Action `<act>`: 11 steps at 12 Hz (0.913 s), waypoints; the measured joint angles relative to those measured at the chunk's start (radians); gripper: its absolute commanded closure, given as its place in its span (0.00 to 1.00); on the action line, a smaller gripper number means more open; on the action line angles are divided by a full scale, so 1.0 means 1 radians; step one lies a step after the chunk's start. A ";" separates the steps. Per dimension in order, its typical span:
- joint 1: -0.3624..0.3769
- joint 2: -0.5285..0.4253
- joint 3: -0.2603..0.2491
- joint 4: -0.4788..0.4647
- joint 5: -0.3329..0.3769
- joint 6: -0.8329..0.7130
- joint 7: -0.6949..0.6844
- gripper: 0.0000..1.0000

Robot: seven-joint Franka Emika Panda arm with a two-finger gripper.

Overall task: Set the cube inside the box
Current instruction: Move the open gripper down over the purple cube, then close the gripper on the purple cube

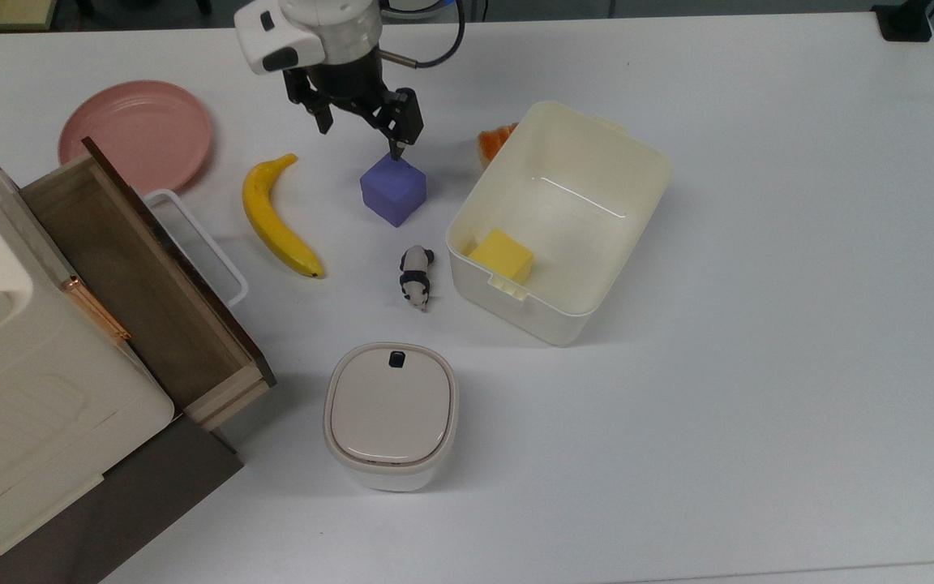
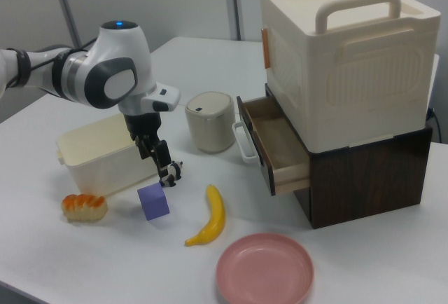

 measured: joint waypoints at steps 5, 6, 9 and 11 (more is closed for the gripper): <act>0.039 0.085 0.002 -0.011 0.000 0.068 0.109 0.00; 0.041 0.101 0.002 -0.012 0.000 0.077 0.149 0.00; 0.041 0.117 0.002 -0.030 0.000 0.078 0.178 0.00; 0.041 0.118 0.002 -0.043 0.000 0.078 0.179 0.00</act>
